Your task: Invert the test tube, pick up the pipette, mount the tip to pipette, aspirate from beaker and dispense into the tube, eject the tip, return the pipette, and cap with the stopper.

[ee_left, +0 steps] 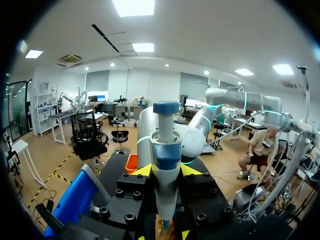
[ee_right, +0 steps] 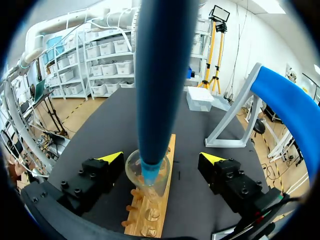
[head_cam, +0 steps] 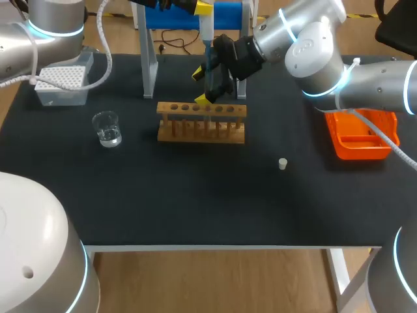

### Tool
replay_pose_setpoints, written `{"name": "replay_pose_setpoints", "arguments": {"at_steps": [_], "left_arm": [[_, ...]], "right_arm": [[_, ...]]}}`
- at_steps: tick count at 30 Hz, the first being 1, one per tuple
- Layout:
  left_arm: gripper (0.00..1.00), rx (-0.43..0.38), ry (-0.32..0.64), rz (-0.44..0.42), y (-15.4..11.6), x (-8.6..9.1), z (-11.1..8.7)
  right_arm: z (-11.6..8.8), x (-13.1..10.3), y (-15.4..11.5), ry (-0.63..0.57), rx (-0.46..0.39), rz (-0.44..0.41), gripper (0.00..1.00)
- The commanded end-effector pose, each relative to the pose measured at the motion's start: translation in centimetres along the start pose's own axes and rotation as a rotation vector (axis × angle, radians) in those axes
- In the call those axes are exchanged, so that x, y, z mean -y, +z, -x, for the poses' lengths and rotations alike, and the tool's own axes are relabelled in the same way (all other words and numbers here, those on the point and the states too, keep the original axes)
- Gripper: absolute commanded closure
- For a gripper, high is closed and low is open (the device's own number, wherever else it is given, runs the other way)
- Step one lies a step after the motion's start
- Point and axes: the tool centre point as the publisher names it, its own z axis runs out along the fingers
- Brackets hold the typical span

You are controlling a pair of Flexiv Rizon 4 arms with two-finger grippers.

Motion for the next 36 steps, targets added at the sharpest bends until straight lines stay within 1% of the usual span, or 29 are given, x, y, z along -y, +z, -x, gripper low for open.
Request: {"name": "replay_pose_setpoints", "arguments": {"at_steps": [1, 36], "left_arm": [[1.00, 0.007, -0.001, -0.005, 0.08, -0.15, -0.21], [1.00, 0.009, -0.019, -0.004, 0.37, -0.76, 0.01]], "right_arm": [[-0.03, -0.06, -0.15, 0.000, -0.002, -0.004, 0.00], [-0.03, -0.06, -0.15, 0.000, -0.002, -0.004, 0.00]]}}
